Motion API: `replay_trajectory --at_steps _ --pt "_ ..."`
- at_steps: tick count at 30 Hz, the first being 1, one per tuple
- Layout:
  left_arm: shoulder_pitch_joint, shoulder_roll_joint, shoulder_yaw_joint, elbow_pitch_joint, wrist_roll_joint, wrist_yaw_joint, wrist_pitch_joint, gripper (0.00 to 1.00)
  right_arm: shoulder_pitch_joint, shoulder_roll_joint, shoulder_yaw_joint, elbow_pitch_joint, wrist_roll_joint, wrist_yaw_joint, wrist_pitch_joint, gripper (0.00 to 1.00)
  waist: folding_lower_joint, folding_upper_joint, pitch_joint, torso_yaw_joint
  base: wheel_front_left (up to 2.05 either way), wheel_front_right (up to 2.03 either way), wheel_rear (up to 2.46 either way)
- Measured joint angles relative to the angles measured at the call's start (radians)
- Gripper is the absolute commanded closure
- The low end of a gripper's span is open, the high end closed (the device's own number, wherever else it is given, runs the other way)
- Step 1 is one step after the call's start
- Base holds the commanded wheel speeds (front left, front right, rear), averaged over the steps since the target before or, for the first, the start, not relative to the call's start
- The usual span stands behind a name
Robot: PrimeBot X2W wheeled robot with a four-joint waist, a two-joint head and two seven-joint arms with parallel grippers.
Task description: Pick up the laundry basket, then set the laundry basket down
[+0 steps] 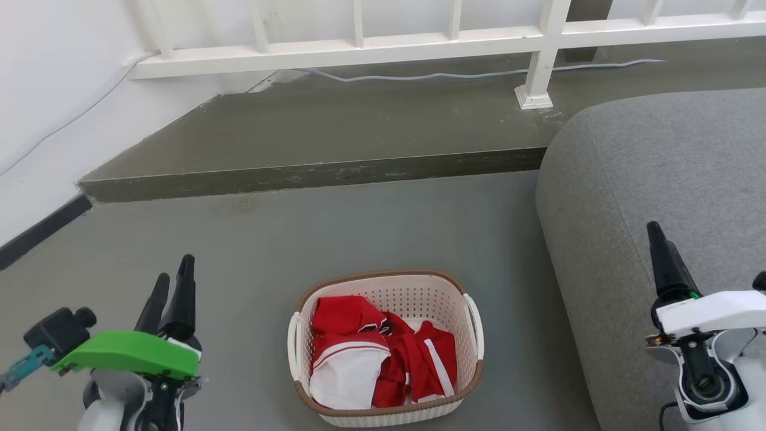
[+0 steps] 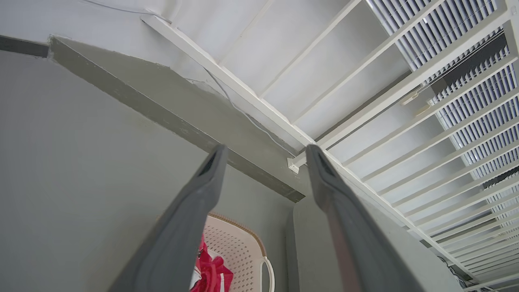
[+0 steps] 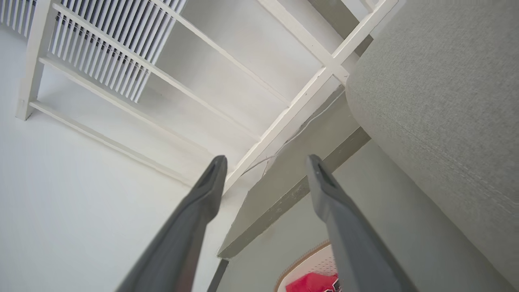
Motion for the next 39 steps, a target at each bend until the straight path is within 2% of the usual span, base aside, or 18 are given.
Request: replay_trajectory --at_steps 9,23,39 --pt "-0.011 0.026 -0.053 -0.017 0.161 0.031 -0.023 0.0 -0.006 -0.025 0.046 -0.012 -0.154 -0.018 -0.027 0.0 0.0 0.0 -0.002 0.0 0.0 0.0 0.0" --pt "-0.021 0.045 -0.134 -0.044 0.399 0.085 -0.071 0.0 -0.018 -0.049 0.121 -0.012 -0.382 -0.069 -0.073 0.0 0.0 0.0 0.001 -0.002 0.0 0.0 0.0" --pt "-0.022 0.044 -0.19 -0.035 0.562 0.127 -0.121 0.0 -0.018 -0.053 0.183 0.039 -0.569 -0.097 -0.128 0.0 0.0 0.0 0.003 -0.004 0.0 0.0 0.0"
